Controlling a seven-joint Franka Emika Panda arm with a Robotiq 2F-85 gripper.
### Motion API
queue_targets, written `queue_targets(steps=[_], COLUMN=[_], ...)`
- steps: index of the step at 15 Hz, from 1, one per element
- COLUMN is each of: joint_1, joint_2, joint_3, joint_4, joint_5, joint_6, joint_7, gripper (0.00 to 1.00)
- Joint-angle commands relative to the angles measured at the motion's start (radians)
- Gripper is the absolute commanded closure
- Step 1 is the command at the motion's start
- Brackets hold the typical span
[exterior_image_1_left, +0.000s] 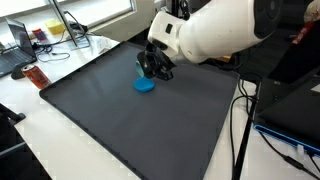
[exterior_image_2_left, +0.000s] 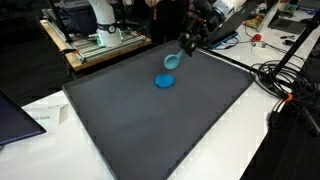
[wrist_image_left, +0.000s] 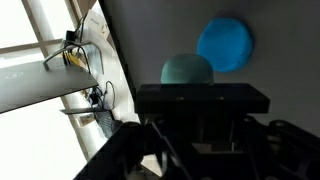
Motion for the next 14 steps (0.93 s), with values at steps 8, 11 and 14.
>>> queue_targets(steps=[8,11,14], joint_1=[0.017,-0.013,-0.04], joint_2=[0.074,0.031,-0.035], joint_3=[-0.004,0.023,0.048], joint_4=[0.068,0.048,0.003], joint_5=[-0.081,-0.016,0.024], joint_6=[-0.013,-0.001,0.059], joint_7=[0.029,-0.014,-0.068], gripper=[0.77,0.77,0.77])
